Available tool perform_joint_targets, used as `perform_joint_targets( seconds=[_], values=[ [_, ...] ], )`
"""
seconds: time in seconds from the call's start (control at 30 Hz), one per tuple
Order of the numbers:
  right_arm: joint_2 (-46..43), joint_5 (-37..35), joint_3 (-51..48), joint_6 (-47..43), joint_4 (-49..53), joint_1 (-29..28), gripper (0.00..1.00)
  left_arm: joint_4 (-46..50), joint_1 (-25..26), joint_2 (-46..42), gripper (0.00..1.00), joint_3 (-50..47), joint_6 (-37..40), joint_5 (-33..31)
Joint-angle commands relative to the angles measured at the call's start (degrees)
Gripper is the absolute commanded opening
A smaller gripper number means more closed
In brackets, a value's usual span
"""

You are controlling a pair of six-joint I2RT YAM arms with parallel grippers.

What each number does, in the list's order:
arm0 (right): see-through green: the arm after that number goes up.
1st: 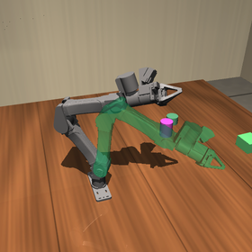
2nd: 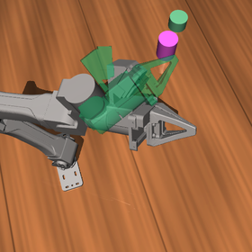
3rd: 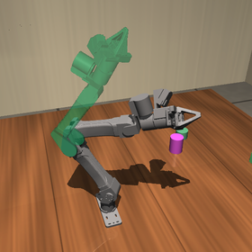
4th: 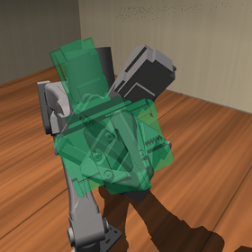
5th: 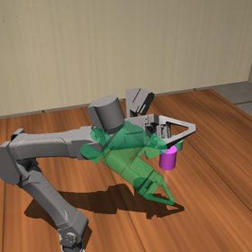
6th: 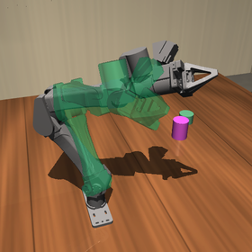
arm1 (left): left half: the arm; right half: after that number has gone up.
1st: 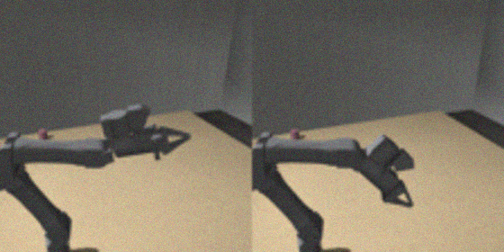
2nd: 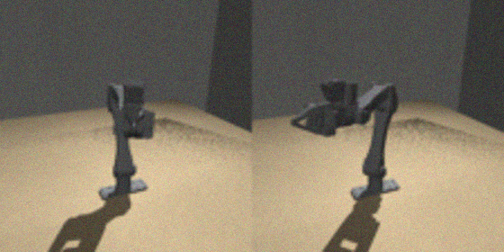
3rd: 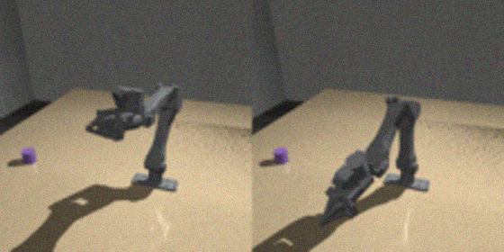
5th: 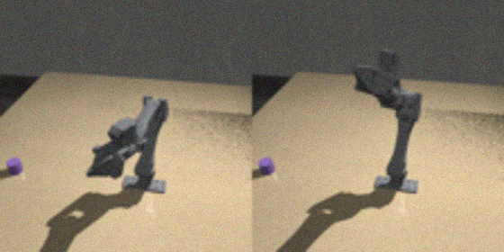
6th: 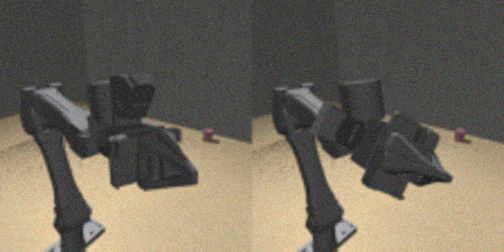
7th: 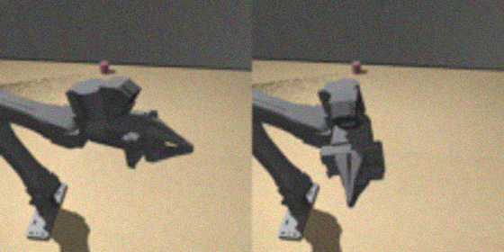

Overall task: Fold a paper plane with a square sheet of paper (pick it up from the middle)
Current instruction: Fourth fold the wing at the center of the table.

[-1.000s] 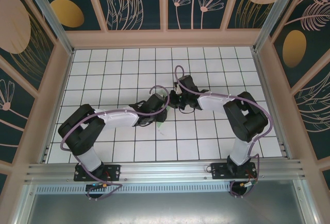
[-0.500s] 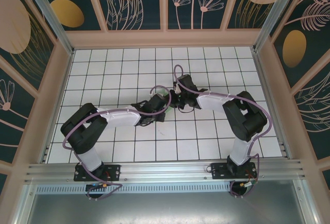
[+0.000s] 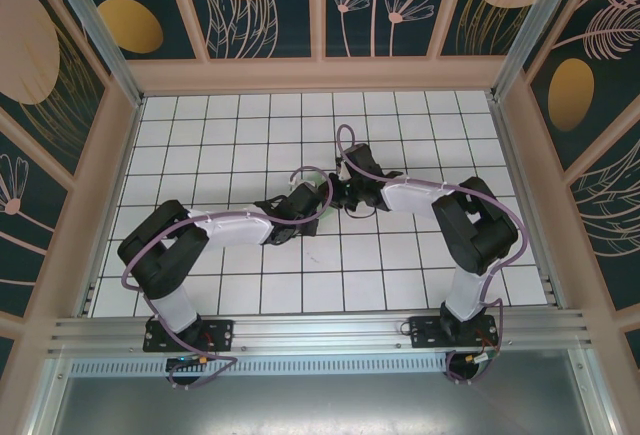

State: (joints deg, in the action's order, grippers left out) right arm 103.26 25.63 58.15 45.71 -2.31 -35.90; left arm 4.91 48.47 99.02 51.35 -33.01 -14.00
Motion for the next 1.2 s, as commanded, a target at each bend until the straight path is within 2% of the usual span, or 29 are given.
perform_joint_targets(
  seconds=[0.0, 0.2, 0.3, 0.5, 0.67, 0.83, 1.17],
  values=[
    [0.79, 0.74, 1.98, -0.80, 1.71, -0.28, 0.06, 0.41, 0.22, 0.38, 0.17, 0.58, 0.67, -0.65],
    [0.49, 0.39, 2.19, -1.62, 2.35, -0.31, 0.08, 0.83, 0.22, 0.27, 0.09, 1.47, 0.28, -0.39],
    [-0.61, -0.30, 2.47, -3.04, 3.59, -0.15, 0.18, 0.15, 0.18, -0.12, 0.07, 1.39, -0.89, 1.07],
    [-7.15, -2.45, -1.21, -4.18, 4.92, 2.08, 0.32, -5.96, -0.32, -2.53, 0.05, -1.36, -7.50, 7.90],
    [-14.02, -4.27, -6.95, -4.53, 6.14, 4.11, 0.35, -14.38, -1.35, -3.66, 0.05, -5.22, -14.64, 14.11],
    [-17.97, -4.18, -11.38, -3.66, 6.02, 4.20, 0.35, -19.85, -1.53, -3.16, 0.04, -6.89, -18.32, 17.90],
    [-20.90, -3.23, -11.34, -5.03, 7.88, 3.66, 0.17, -17.77, -1.49, -1.62, 0.04, -5.20, -17.31, 18.88]
  ],
)
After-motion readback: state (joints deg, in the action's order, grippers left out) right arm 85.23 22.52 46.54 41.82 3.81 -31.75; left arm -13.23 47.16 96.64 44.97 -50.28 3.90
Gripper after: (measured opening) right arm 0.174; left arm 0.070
